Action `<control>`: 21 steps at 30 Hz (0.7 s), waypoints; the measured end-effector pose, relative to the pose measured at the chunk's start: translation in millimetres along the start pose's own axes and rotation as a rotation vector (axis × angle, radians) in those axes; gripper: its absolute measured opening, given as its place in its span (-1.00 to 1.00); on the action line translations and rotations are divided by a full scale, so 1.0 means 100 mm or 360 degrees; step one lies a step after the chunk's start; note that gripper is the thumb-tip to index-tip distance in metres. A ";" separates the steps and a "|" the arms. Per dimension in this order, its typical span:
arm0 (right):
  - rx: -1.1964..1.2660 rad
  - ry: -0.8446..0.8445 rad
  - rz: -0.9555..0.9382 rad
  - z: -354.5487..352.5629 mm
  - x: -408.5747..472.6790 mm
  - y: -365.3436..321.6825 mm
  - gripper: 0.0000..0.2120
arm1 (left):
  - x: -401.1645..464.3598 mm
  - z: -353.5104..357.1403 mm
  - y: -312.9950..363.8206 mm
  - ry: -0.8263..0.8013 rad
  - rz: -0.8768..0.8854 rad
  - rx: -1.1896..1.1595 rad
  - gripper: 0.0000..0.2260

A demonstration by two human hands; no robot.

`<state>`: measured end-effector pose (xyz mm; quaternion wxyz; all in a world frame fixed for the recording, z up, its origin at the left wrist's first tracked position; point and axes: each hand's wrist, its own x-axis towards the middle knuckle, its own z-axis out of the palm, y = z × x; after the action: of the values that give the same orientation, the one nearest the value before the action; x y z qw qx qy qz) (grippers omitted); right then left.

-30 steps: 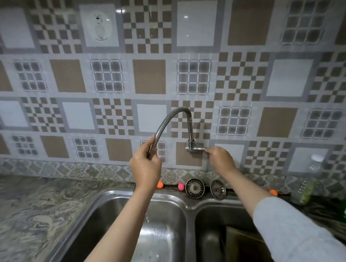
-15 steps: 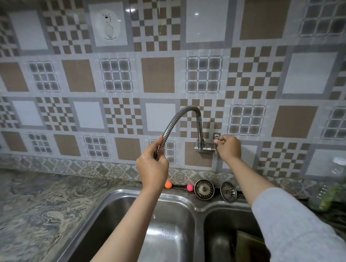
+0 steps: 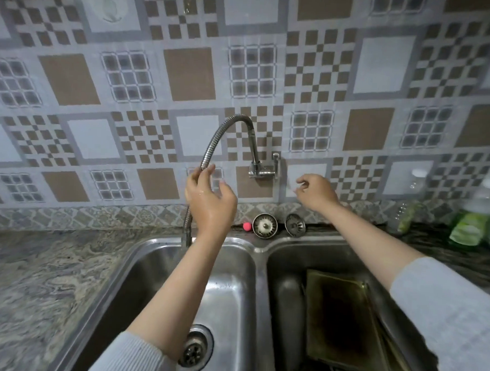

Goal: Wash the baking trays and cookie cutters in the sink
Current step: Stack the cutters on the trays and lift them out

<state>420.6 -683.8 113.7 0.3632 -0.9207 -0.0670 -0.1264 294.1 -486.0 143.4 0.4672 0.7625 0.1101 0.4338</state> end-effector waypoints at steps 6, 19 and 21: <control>-0.0196 -0.0220 0.0359 -0.18 -0.97 0.85 -0.66 | -0.94 0.42 -0.16 -0.0492 -0.0002 -0.0037 -0.68; -0.0130 -0.0658 0.1014 0.07 -2.15 2.26 -0.50 | -2.32 1.15 -0.98 -0.1651 -0.0764 0.0374 -0.55; -0.0115 -0.0675 0.1055 0.14 -2.17 2.38 -0.47 | -2.41 1.21 -1.06 -0.1679 -0.0871 0.0430 -0.52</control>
<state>266.3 -854.5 -111.9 0.3297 -0.9103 0.1648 0.1884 267.7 -641.4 -99.5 0.4524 0.8711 0.1099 -0.1561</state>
